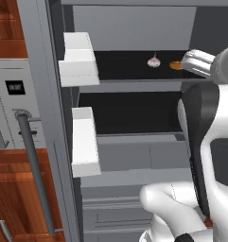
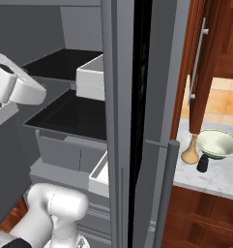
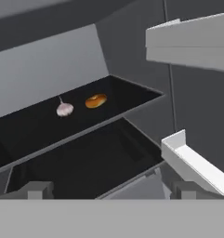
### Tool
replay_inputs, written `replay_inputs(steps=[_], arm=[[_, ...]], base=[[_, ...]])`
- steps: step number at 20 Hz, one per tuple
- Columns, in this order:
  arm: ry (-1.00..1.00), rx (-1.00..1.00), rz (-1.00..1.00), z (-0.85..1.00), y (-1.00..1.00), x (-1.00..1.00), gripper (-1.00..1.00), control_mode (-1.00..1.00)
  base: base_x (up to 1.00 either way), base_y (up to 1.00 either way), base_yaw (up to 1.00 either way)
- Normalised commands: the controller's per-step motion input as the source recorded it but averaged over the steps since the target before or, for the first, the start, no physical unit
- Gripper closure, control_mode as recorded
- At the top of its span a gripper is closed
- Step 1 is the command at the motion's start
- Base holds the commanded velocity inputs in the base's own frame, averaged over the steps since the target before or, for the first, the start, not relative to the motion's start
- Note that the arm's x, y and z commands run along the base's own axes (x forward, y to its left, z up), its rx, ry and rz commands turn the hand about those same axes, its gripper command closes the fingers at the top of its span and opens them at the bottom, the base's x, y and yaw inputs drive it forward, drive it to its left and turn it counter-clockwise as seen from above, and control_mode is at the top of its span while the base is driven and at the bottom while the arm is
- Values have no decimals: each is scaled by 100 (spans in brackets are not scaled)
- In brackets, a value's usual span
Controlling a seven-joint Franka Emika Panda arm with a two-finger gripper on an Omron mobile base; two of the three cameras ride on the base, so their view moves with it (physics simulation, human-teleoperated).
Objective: Retrieve the bottle and the shaker from the cabinet and place them next to the mixing bowl on the counter. Then add garlic from the fridge to the mixing bowl.
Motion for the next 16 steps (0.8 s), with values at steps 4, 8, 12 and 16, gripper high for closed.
replay_inputs(steps=[4, 8, 12, 16], arm=[[0, 0, 24, 27, 14, 34, -100, -100], [-5, -6, 26, 3, 18, 31, -100, -100], [-8, -14, 21, -14, 16, 43, -100, -100], [0, -17, 9, -40, 0, 59, -100, -100]], base=[[0, 0, 0], [0, 0, 0], [0, 0, 0], [0, 0, 0]])
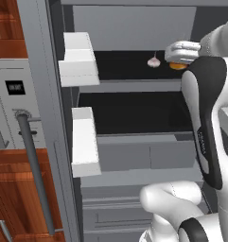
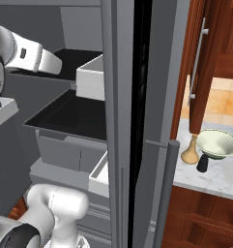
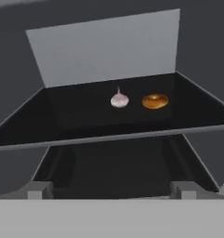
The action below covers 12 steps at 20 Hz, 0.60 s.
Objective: Retrieve the bottle and the shaker from the cabinet and place them next to the mixing bowl on the counter. Then add garlic from the fridge to the mixing bowl.
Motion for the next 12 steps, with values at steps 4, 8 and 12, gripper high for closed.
replay_inputs(steps=[4, 8, 12], arm=[[0, -12, 1, -39, 0, 56, -100, -100], [0, 0, 0, -5, 0, 52, -100, -100], [1, 1, 0, 0, 0, 35, -100, -100]], base=[[0, 0, 0], [0, 0, 0], [0, 0, 0]])
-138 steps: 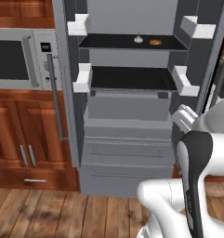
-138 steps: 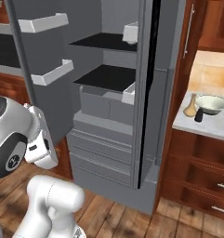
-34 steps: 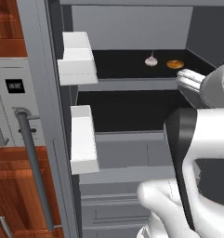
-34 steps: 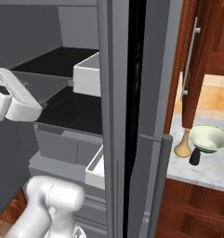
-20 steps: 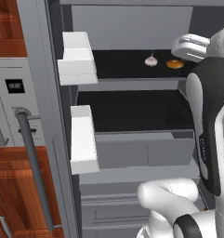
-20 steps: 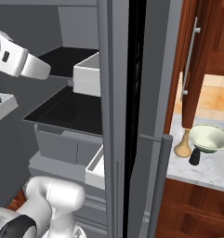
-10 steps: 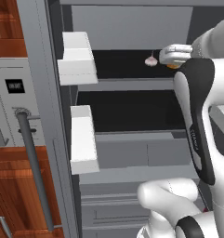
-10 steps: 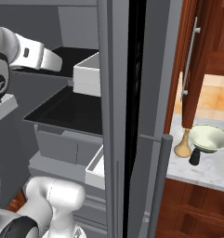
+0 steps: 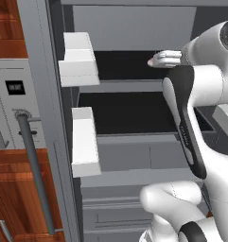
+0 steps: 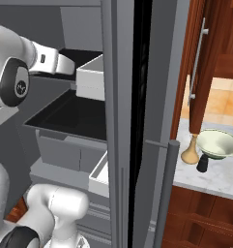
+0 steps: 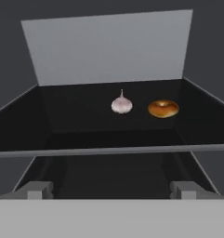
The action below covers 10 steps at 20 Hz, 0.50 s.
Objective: Retrieve the bottle and the shaker from the cabinet and place them next to the mixing bowl on the counter. Then add garlic from the fridge to the mixing bowl.
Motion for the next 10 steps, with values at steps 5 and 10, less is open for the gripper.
replay_inputs(steps=[5, 10], arm=[[9, 9, 0, 0, -12, 28, -100, -100], [9, 10, 0, -2, -23, 19, -100, -100]], base=[[0, 0, 0], [0, 0, 0]])
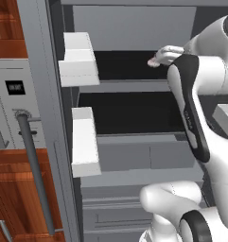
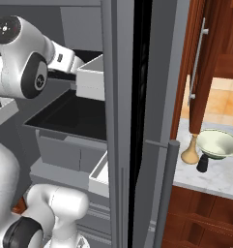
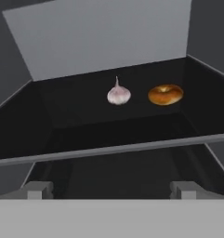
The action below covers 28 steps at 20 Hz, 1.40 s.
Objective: Retrieve the bottle and the shaker from the cabinet and place them next to the mixing bowl on the counter. Then add garlic from the fridge to the mixing bowl.
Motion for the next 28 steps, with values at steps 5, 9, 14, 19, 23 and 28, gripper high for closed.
replay_inputs(steps=[5, 9, 14, 19, 23, 28], arm=[[0, 0, 0, -16, -6, 24, -100, -100], [0, -7, 0, -40, 0, 29, -100, -100], [0, -1, 0, -34, 0, 32, -100, -100], [0, 0, 0, -9, -1, 41, -100, -100], [0, 0, 0, 0, -4, 46, -100, -100], [0, 0, 0, 0, -6, 36, -100, -100]], base=[[0, 0, 0], [0, 0, 0], [0, 0, 0], [0, 0, 0], [0, 0, 0], [0, 0, 0]])
